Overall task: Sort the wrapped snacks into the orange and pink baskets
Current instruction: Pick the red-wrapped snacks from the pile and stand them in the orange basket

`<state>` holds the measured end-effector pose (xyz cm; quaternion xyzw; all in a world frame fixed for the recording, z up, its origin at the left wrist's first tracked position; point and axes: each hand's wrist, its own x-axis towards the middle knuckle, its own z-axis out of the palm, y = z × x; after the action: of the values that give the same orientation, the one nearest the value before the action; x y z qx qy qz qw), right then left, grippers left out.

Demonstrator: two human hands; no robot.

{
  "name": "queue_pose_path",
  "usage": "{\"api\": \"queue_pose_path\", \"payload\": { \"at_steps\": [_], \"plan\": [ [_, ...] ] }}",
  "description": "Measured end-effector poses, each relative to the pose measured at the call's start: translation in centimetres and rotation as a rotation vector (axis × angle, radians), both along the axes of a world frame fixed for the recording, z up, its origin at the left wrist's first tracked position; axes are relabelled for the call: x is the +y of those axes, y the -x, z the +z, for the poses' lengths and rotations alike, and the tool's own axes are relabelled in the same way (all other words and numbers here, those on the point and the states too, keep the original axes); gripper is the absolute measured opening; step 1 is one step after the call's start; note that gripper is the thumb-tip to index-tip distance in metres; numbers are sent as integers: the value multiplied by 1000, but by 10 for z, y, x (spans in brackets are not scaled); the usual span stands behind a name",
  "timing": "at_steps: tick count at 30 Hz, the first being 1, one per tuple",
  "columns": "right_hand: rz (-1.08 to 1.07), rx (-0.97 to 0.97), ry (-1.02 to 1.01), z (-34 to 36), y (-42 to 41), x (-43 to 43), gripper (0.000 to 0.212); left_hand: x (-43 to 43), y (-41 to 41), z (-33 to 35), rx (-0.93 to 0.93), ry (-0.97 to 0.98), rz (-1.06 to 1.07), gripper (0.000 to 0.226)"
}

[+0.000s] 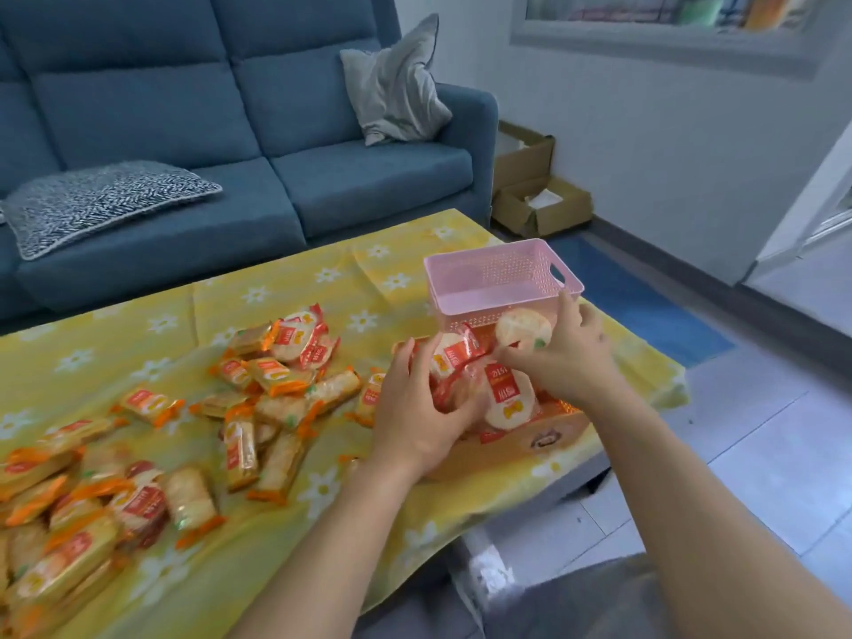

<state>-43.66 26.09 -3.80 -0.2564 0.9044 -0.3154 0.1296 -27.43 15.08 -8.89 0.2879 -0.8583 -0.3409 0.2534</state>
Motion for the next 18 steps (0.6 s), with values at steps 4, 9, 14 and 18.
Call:
{"api": "queue_pose_path", "payload": {
  "at_steps": [4, 9, 14, 18],
  "plan": [
    [115, 143, -20, 5, -8, 7, 69, 6, 1, 4, 54, -29, 38, 83],
    [360, 144, -137, 8, -24, 7, 79, -4, -7, -2, -23, -45, 73, 61],
    [424, 111, -187, 6, -33, -3, 90, -8, -15, -3, -27, 41, 64, 15],
    [343, 126, -11, 18, -30, -2, 82, -18, -24, 5, 101, -50, 141, 25]
  ]
}}
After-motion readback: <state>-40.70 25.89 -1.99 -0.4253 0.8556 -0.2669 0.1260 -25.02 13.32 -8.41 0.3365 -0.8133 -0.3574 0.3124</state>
